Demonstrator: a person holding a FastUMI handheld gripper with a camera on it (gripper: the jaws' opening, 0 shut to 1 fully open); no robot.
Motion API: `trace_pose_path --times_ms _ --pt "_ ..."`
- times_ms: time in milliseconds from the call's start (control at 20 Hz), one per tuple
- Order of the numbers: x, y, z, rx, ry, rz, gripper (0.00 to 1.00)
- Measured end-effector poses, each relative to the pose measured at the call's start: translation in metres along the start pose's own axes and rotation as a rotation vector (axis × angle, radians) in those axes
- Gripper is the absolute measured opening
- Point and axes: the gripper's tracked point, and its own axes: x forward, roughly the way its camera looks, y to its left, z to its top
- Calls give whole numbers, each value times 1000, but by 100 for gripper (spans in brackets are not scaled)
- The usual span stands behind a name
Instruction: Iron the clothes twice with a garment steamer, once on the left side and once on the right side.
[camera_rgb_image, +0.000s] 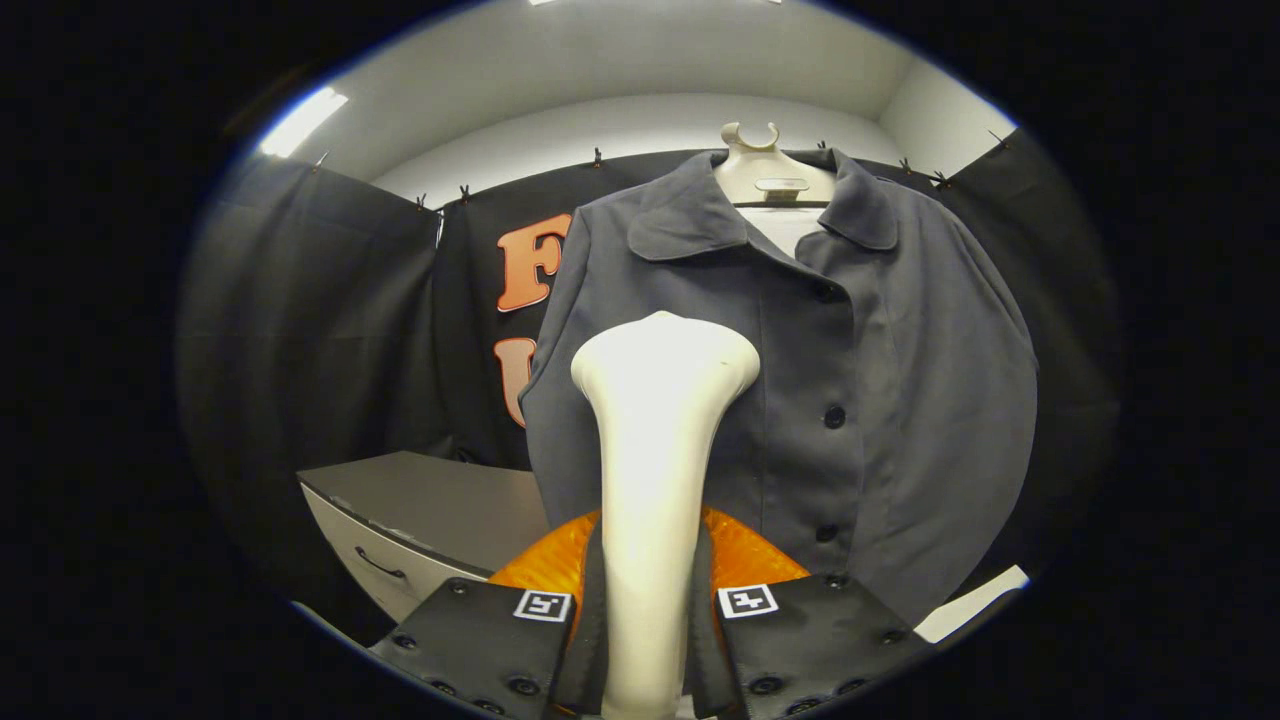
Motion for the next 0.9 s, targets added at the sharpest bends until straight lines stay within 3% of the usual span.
trace_pose_path --times_ms 900 --pt "-39 -15 -110 31 150 -65 40"
